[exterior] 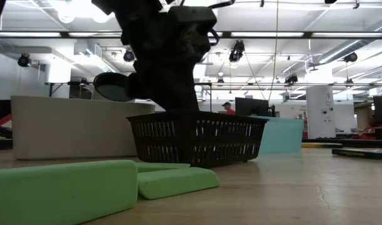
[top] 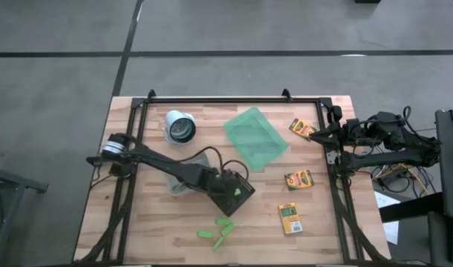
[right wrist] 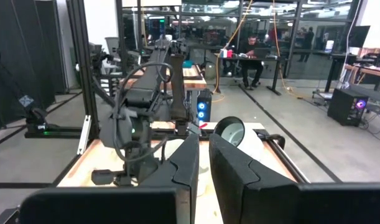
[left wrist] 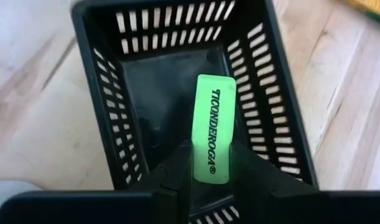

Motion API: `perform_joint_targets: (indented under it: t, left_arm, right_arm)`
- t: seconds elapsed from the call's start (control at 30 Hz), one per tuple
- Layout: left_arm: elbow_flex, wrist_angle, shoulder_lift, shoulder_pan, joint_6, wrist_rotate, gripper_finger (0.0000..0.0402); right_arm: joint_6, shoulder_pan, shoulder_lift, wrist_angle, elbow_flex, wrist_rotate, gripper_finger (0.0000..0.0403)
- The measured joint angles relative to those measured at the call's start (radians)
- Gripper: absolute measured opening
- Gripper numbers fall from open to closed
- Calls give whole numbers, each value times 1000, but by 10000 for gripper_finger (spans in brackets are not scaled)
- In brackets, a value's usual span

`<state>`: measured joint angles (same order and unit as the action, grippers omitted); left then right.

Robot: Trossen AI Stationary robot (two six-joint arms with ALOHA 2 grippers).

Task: Pick & Place School Supplies
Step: Put the green eraser into the black bin

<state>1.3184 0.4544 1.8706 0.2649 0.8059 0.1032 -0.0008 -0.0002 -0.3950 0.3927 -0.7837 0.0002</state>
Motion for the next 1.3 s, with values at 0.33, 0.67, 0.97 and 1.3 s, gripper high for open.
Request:
perform_joint_targets:
  t: [0.33, 0.67, 0.97, 1.3]
  left_arm:
    - [2, 19, 19, 0, -24, -73, 92]
    - [2, 26, 19, 1, -24, -103, 117]
    - [2, 26, 19, 1, -22, -121, 132]
    - [53, 75, -49, -3, -69, -141, 133]
  right_arm:
    - [0, 0, 0, 0, 0, 0, 36]
    - [0, 0, 0, 0, 0, 0, 36]
    - [0, 0, 0, 0, 0, 0, 36]
    - [0, 0, 0, 0, 0, 0, 36]
